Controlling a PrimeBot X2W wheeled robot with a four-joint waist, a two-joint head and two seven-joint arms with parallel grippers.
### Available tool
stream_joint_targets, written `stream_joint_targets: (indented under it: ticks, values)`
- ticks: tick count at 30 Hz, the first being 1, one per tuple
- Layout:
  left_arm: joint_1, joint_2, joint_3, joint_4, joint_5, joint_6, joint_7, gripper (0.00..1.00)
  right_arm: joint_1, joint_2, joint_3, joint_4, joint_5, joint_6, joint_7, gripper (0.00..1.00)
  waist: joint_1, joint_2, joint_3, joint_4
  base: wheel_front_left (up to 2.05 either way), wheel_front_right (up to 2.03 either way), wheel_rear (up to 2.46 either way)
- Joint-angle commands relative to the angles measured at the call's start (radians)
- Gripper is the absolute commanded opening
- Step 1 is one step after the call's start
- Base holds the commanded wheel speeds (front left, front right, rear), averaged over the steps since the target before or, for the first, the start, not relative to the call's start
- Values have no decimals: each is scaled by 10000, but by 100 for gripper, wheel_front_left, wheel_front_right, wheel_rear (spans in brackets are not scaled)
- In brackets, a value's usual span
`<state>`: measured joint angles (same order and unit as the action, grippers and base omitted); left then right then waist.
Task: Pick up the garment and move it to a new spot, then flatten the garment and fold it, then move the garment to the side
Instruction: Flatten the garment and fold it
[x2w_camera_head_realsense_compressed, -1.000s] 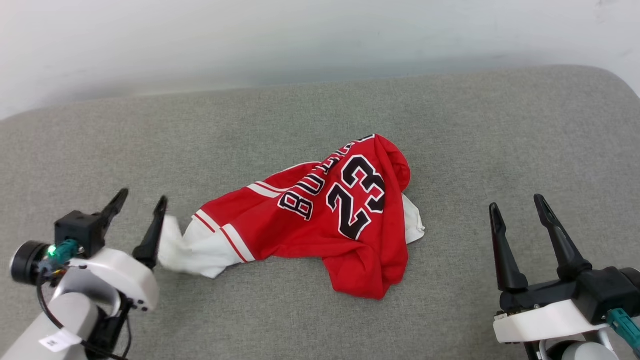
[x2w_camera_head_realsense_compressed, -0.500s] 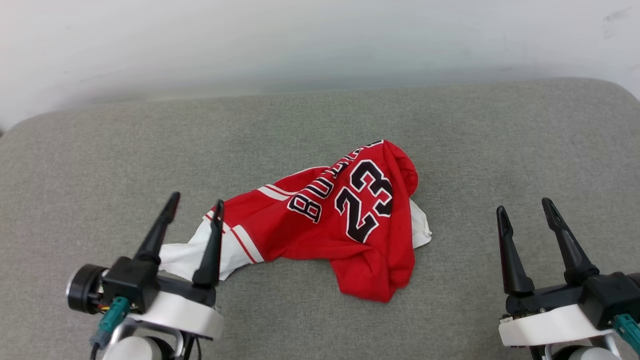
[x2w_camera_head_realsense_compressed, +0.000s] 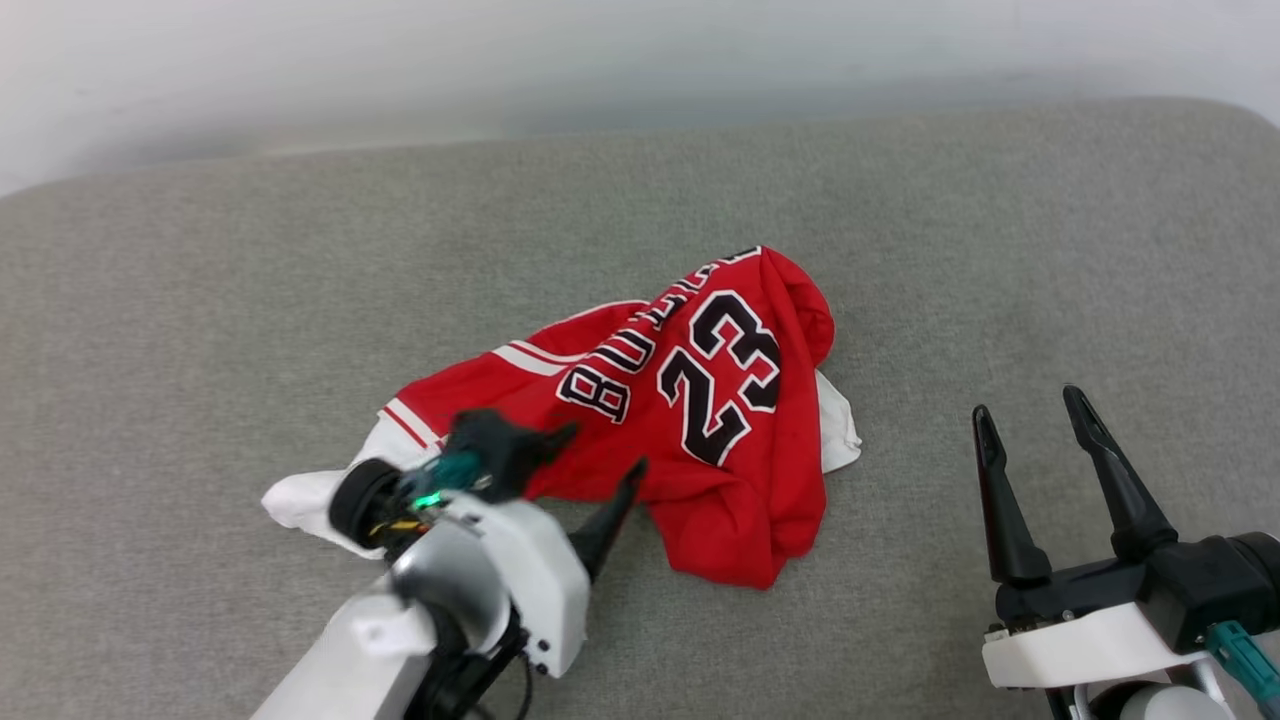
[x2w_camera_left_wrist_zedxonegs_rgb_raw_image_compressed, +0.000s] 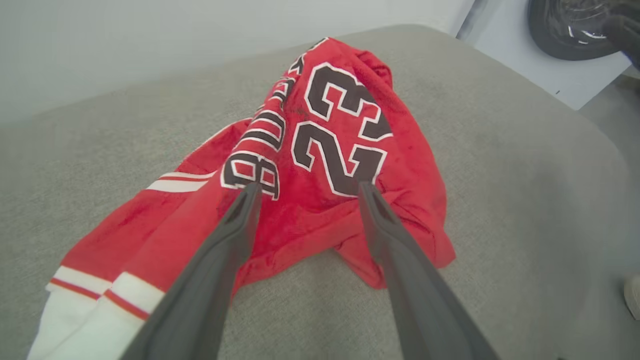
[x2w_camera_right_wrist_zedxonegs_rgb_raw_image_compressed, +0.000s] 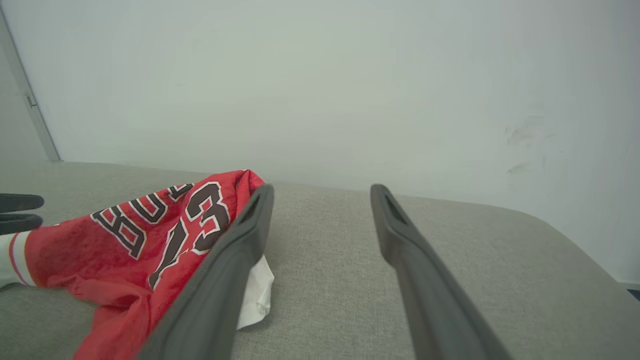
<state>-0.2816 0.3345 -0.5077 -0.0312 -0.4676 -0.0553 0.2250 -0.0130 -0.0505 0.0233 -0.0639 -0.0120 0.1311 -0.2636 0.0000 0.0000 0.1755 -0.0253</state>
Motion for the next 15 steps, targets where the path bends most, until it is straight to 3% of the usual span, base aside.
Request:
stream_joint_targets:
  ticks: [1, 8, 15]
  values:
    - [-373, -24, -217, -65, -113, -102, 692, 100, -169, 5, 3, -15, -93, -7, -18, 100, 0, 0, 231, -159, 0, 0, 0]
    - [-1740, -397, -1059, 451, -121, -199, 2969, 100, -425, 7, 175, -34, -23, -7, -16, 100, 0, 0, 881, -641, 0, 0, 0]
    - [-2519, -751, -1690, 1568, 182, -341, 3433, 100, -584, 7, 214, 0, 96, -7, -16, 100, 0, 0, 1357, -1014, 0, 0, 0]
